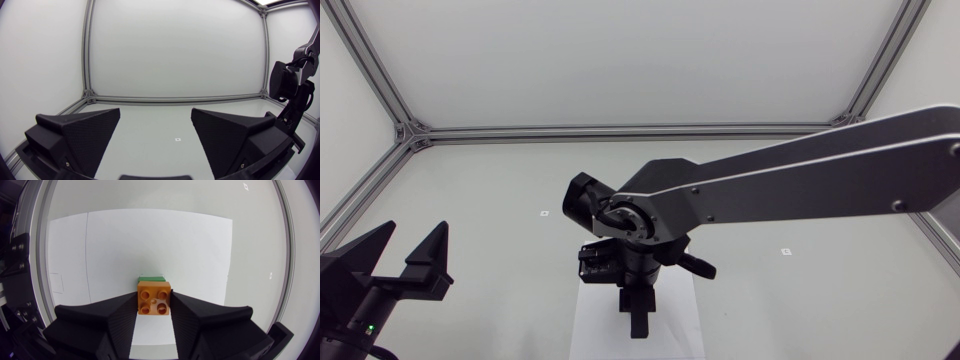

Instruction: Pick up the orange 2x2 brick with the right arm and stack it on top of the green 2x2 brick in the center

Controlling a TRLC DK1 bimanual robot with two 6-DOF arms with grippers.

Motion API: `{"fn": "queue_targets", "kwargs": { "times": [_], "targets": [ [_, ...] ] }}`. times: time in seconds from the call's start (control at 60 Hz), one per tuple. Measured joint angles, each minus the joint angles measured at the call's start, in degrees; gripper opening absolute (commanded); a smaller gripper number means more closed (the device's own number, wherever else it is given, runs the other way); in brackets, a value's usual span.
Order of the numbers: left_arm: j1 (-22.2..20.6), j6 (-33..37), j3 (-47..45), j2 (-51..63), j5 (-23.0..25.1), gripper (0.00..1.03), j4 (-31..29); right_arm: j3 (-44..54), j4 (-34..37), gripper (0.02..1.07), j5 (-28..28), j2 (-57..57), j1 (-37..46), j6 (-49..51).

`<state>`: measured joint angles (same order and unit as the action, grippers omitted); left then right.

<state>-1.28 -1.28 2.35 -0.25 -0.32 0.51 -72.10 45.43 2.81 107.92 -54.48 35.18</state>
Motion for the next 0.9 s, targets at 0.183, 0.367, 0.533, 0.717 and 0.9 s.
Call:
{"fn": "queue_targets", "kwargs": {
  "times": [0.183,0.367,0.533,0.717,0.9],
  "targets": [
    [0.0,0.0,0.0,0.0,0.0,0.99,0.0,-0.1,0.7,0.09,0.0,0.2,0.0,0.0],
    [0.0,0.0,0.0,0.0,0.0,0.99,0.0,-0.1,1.0,0.09,0.0,0.4,0.2,-0.2],
    [0.0,0.0,0.0,0.0,0.0,0.99,0.0,-0.3,1.2,0.09,0.0,0.5,0.2,-0.2],
    [0.0,0.0,0.0,0.0,0.0,0.99,0.0,-1.4,2.4,0.09,0.0,1.3,0.3,-0.2],
    [0.0,0.0,0.0,0.0,0.0,0.99,0.0,-1.7,2.8,0.09,-1.3,1.5,1.2,0.0]
  ]
}}
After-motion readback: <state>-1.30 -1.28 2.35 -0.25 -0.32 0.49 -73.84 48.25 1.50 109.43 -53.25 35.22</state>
